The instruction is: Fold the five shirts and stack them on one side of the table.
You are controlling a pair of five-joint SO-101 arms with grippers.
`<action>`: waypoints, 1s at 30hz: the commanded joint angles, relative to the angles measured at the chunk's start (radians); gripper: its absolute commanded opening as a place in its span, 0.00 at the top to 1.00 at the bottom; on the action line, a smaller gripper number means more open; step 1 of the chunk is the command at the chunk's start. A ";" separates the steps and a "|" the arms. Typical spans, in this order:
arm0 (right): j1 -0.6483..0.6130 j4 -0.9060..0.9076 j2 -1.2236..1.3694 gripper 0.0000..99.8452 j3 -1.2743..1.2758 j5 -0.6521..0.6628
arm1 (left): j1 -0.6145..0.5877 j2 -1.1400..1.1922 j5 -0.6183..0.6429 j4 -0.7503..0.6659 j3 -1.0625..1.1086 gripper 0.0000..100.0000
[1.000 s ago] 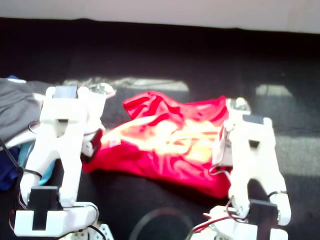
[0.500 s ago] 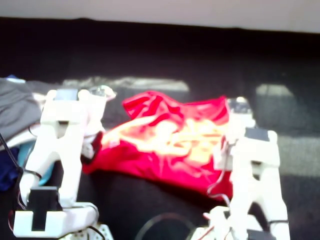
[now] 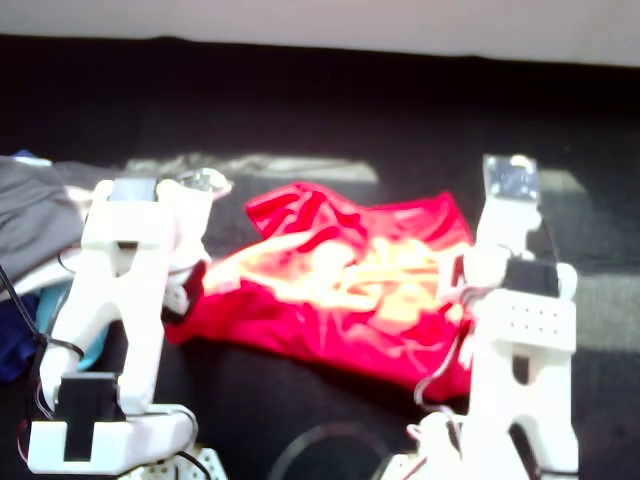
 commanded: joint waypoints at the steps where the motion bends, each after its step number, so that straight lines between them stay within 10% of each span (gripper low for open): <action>1: -0.054 -0.005 0.197 0.77 -0.113 -0.051 | 0.012 -0.027 -0.005 -0.006 -0.036 0.99; 22: -0.084 0.050 0.753 0.81 -0.440 -0.054 | 0.012 -0.027 -0.005 -0.021 -0.036 0.99; 30: -0.084 0.030 0.757 0.99 -0.483 -0.054 | 0.015 -0.027 -0.005 -0.021 -0.036 0.99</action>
